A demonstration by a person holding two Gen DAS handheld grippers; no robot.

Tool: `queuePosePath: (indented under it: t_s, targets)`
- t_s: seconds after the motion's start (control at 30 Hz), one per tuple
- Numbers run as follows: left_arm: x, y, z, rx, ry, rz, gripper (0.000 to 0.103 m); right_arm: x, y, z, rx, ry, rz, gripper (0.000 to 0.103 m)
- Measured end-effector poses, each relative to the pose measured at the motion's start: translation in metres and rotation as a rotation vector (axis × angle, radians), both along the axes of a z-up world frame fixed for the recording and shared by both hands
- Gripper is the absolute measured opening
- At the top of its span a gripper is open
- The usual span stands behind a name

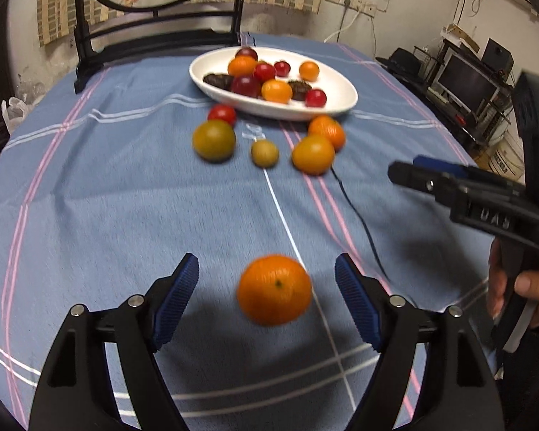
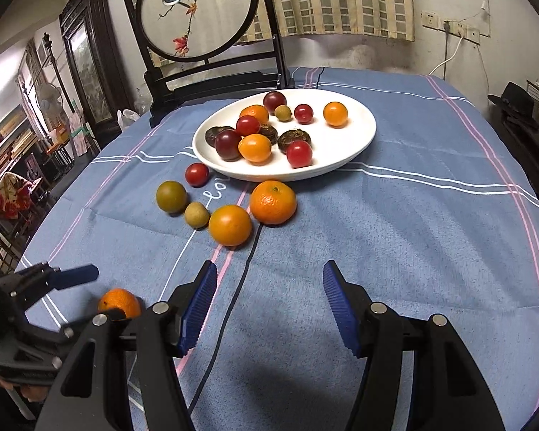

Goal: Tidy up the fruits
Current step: 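Grasp a mandarin with the left gripper while the right gripper grasps an orange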

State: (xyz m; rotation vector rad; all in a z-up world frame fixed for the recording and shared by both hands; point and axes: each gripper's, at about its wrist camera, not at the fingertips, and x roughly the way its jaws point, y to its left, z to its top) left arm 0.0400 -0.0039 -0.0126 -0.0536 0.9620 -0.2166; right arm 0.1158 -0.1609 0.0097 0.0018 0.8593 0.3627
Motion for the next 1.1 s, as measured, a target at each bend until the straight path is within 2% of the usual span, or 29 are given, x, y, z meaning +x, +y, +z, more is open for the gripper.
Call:
queuePosePath:
  t_s: [0.03,0.13,0.17,0.23,0.37,0.63,0.83,1.03,1.1]
  targets:
    - [-0.001,-0.001,-0.004,-0.003,0.011,-0.003,0.074,0.000,0.001,0.000,0.001,0.001,0.003,0.062]
    - [-0.001,-0.005,-0.015,0.000,0.050,-0.031,0.046,0.002,0.006,-0.002,-0.004,0.007,0.016,0.062]
    - [-0.001,-0.008,-0.017,0.017,0.058,-0.036,0.044,0.002,0.007,-0.003,-0.006,0.009,0.021,0.062]
    - [0.000,-0.010,-0.017,0.036,0.045,-0.051,0.043,0.004,0.012,-0.005,-0.013,0.017,0.033,0.062]
    - [0.008,-0.007,-0.012,0.022,0.035,-0.046,0.043,0.009,0.021,-0.009,-0.033,0.031,0.058,0.062]
    - [0.040,0.004,0.010,0.011,-0.040,0.014,0.043,0.028,0.046,-0.017,-0.076,0.060,0.105,0.062]
    - [0.052,0.010,0.009,-0.006,-0.028,0.029,0.043,0.054,0.067,-0.029,-0.106,0.096,0.110,0.062]
    - [0.055,0.015,0.005,-0.007,-0.006,0.049,0.043,0.067,0.073,-0.036,-0.088,0.115,0.081,0.041]
    - [0.055,0.016,0.006,-0.007,-0.002,0.056,0.043,0.066,0.067,-0.036,-0.068,0.123,0.077,0.040]
